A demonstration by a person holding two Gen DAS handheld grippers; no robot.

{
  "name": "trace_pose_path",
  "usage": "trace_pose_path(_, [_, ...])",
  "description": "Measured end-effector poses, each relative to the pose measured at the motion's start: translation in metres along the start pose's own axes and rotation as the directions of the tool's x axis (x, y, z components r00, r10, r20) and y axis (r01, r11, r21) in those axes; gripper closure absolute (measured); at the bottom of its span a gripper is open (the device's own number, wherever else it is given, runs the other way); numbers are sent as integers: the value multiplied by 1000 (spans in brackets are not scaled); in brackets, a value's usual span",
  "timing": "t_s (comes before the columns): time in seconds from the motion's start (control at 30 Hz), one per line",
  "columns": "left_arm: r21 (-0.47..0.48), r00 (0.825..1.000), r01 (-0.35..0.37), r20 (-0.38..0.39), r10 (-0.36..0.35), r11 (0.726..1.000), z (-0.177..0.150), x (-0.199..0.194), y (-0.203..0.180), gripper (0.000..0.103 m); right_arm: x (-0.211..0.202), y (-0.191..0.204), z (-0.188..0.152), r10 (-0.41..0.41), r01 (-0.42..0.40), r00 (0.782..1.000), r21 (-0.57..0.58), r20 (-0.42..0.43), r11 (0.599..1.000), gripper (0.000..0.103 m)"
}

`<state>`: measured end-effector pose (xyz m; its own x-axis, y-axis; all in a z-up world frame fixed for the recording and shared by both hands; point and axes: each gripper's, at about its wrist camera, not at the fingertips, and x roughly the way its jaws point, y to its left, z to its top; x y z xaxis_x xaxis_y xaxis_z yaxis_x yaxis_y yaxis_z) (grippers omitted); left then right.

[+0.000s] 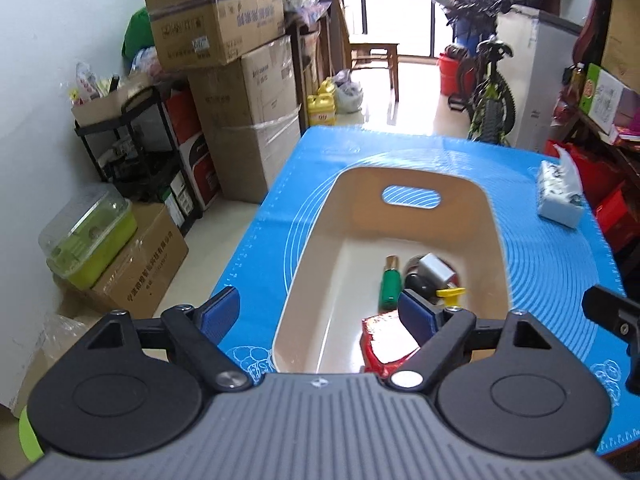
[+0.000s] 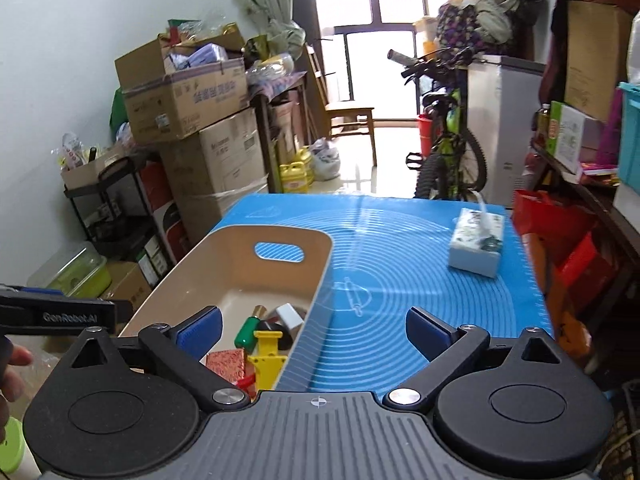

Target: Organize rigid objects

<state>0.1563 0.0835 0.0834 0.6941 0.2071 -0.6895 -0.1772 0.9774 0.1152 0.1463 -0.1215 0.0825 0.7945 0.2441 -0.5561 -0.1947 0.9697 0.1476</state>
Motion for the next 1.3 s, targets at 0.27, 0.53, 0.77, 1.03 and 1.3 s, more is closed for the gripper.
trace_pose_path(0.27, [1, 999, 10, 35, -10, 1000, -19, -41, -14, 16, -50, -13, -28, -50, 50, 999, -28, 11, 998, 4])
trace_pose_path(0.53, [37, 997, 26, 79, -28, 999, -51, -68, -32, 16, -83, -30, -51, -66, 67, 998, -26, 12, 997, 4])
trace_pose_path(0.77, [68, 990, 43, 133, -51, 997, -81, -83, -43, 16, -92, -37, -83, -90, 90, 996, -15, 2, 996, 4])
trace_pose_path(1.03, [16, 991, 36, 125, -38, 999, -120, -84, -48, 16, -105, -39, -120, -123, 123, 992, -26, 16, 992, 4])
trace_pose_path(1.3, [33, 993, 48, 102, -51, 998, -145, -74, -52, 16, -109, -40, -137, -141, 142, 990, -30, 18, 989, 4])
